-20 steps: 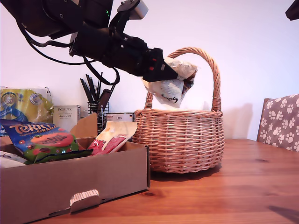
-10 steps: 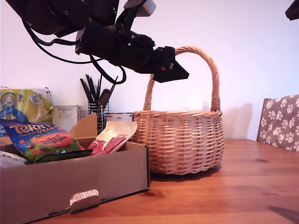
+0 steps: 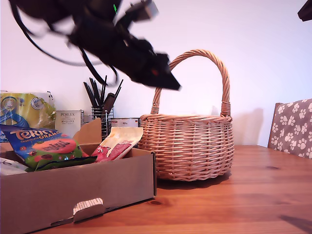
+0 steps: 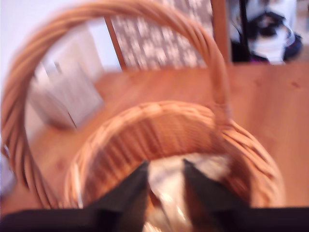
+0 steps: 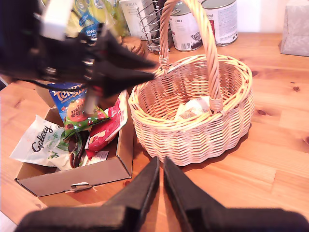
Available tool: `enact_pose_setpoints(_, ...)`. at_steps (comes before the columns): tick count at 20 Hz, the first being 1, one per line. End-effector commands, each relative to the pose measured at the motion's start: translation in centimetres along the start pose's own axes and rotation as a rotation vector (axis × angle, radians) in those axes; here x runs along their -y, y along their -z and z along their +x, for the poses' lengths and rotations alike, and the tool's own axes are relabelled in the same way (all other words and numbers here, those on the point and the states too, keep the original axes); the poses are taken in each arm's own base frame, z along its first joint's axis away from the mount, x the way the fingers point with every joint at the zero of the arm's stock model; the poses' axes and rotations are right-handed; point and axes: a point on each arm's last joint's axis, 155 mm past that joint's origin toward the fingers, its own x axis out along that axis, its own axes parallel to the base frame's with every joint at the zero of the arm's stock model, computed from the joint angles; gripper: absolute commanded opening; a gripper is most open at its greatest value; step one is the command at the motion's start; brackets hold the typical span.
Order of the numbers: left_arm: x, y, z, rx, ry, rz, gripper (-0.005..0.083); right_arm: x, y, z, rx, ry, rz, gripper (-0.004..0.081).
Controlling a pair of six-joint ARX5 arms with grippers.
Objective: Move the bags of Easter eggs from the cardboard box on the left into the woven basket on the right side.
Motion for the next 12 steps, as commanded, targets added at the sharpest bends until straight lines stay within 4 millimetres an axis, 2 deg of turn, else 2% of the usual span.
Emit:
enact_pose_setpoints(1,0.3,0.3,-1.6,-0.044,0.008,-0.026,-0.0023,-0.1,0.4,0.2,-0.008,-0.006,0.002,-0.0013)
enact_pose_setpoints(7,-1.8,3.8,-6.7,-0.121,-0.058,-0.091,-0.0023,0.0,0.5,0.2,-0.008,-0.006,0.003,-0.0013)
enact_pose_setpoints(12,-5.1,6.2,-12.1,-0.112,-0.168,-0.167,-0.0023,0.0,0.5,0.2,-0.008,-0.006,0.003,-0.0013)
